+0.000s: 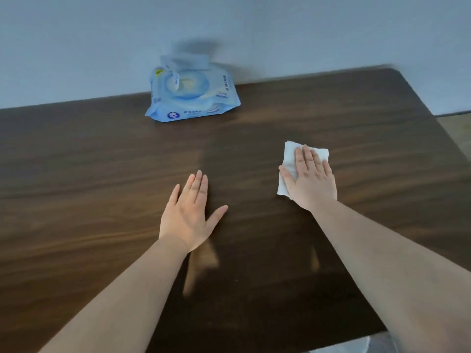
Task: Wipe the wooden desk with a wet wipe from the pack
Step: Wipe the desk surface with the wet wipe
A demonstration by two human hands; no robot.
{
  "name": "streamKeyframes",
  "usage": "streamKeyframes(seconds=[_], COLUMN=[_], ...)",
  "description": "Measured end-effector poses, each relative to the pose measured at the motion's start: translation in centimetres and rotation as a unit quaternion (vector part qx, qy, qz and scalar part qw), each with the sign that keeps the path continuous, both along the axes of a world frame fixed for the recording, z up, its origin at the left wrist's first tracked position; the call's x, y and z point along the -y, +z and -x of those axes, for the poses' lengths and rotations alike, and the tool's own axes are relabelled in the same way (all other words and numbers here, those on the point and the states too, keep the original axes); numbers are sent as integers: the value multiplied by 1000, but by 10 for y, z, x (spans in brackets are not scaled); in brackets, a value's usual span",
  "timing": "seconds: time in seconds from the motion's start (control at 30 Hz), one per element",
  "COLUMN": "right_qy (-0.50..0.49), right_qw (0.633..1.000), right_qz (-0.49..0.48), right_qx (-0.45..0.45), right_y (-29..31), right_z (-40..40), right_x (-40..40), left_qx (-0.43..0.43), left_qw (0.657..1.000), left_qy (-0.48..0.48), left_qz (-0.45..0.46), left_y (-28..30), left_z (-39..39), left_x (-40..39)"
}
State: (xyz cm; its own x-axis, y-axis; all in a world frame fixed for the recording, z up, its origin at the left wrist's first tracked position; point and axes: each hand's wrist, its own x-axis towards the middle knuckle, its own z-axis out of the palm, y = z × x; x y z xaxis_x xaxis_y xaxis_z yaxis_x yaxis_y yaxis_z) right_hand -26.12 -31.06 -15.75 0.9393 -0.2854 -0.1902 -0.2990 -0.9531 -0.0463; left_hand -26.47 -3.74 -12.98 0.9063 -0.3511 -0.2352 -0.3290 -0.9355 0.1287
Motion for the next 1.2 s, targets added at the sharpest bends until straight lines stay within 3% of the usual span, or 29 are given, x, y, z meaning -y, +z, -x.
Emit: streamKeyframes(seconds=[0.4,0.87,1.2], right_qy=[-171,-273,-215], right_qw=[985,962,976], right_qz=[7,-2,9], right_qx=[-1,-7,-38], right_y=[6,6,9], right_z=[16,40,56], right_x=[155,241,220], left_qx=[-2,13,-2], left_qw=[970,971,972], left_qy=[-239,-240,-236], left_qz=[38,6,12], left_y=[-14,-19,-20], left_z=[-23,-22,-20], left_x=[172,182,182])
